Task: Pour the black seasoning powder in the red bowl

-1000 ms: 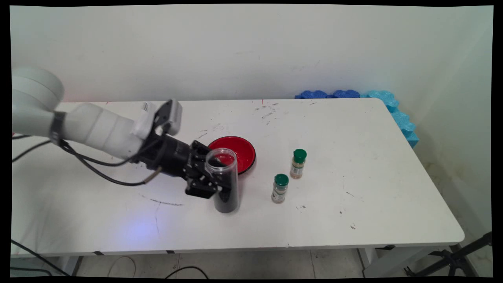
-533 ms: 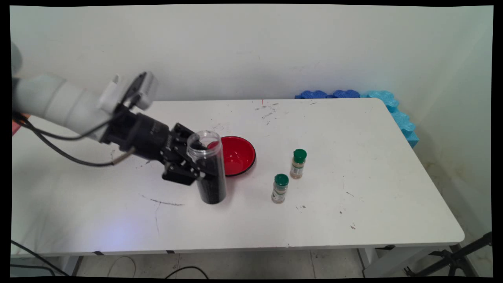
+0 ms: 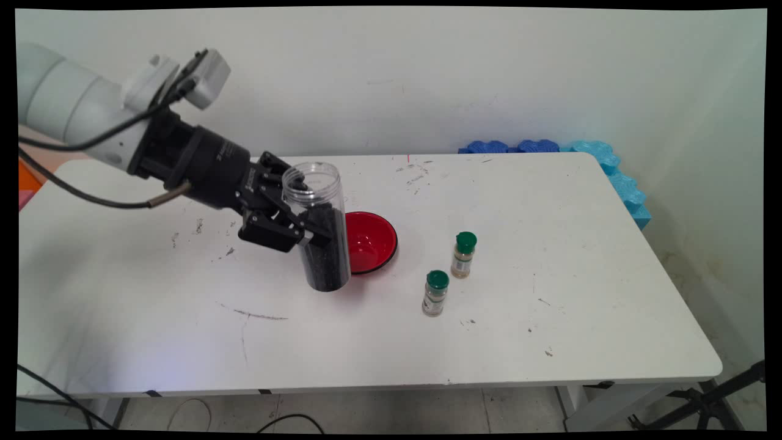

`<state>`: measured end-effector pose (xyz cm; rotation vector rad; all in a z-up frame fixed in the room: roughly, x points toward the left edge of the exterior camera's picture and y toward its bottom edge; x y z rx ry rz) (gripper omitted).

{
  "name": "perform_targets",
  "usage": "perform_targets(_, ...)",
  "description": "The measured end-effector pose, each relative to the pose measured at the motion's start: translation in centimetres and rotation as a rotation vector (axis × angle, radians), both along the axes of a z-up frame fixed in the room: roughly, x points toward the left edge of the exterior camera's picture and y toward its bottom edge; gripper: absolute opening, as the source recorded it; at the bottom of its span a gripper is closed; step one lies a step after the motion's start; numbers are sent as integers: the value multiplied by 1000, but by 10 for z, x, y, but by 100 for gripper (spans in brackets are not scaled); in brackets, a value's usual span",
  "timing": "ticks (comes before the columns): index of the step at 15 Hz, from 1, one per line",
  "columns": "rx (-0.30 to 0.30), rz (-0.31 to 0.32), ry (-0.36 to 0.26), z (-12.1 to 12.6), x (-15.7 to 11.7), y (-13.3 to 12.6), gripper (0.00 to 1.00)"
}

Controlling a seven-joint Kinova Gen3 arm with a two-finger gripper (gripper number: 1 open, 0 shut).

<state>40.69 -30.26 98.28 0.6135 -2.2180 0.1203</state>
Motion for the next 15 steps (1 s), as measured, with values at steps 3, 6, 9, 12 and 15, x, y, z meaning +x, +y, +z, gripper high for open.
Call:
perform_targets(3,1,-4,-6,12,-3,-2,0)
perform_targets(6,7,2,-15,18,-4,-4,0)
perform_targets(9,28,15,-23,22,-5,-7,0)
perform_targets(12,69,50,-21,22,-4,-16,0)
perform_targets(15,125,91,-28,19,-2,-25,0)
